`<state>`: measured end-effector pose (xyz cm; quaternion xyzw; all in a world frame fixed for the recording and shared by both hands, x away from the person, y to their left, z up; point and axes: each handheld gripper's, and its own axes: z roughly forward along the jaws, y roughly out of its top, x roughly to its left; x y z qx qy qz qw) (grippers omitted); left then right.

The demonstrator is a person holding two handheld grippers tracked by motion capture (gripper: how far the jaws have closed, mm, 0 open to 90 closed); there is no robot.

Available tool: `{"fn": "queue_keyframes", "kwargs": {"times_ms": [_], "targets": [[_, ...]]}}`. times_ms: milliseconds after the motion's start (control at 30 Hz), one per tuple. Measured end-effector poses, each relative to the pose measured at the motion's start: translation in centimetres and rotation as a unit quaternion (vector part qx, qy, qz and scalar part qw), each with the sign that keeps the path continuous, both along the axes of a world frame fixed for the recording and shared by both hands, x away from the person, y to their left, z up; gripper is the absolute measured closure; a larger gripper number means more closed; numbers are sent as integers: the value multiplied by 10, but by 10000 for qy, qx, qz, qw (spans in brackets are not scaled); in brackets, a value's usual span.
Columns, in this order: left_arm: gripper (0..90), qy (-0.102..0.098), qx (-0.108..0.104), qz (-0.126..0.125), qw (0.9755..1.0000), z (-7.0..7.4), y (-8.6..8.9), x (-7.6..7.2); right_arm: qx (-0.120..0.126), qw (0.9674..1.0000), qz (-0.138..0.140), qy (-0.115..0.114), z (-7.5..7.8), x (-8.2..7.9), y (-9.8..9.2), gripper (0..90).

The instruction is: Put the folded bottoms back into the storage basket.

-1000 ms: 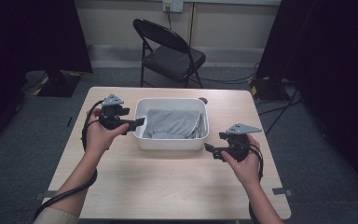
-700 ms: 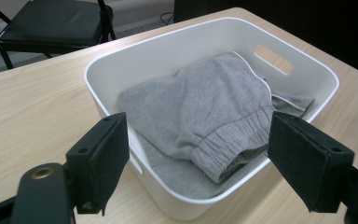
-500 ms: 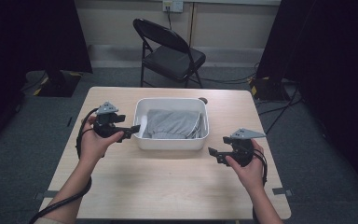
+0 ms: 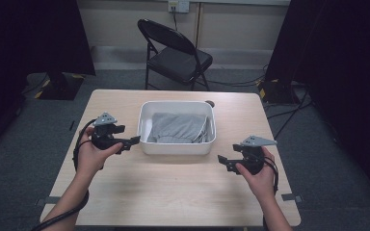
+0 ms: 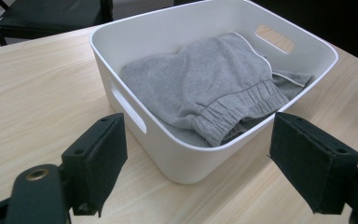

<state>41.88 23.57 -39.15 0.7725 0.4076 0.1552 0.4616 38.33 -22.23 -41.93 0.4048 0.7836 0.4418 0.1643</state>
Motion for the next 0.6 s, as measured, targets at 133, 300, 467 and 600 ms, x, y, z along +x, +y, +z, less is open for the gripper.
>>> {"fn": "queue_keyframes", "kwargs": {"times_ms": [133, 300, 467, 600], "targets": [[182, 22, -16, 11, 10000, -3, 3, -4, -2, 10000, -9, 15, -1, -1, -3, 196], [157, 56, -4, -11, 10000, -7, 8, -7, -28, 10000, 39, 51, -3, -2, -5, 203], [157, 87, 5, -14, 10000, -10, 12, -12, -49, 9999, 69, 54, -5, -4, -7, 186], [157, 111, 36, -9, 9999, -12, 16, -15, -33, 10000, 67, 61, -6, -5, -10, 177]]}}
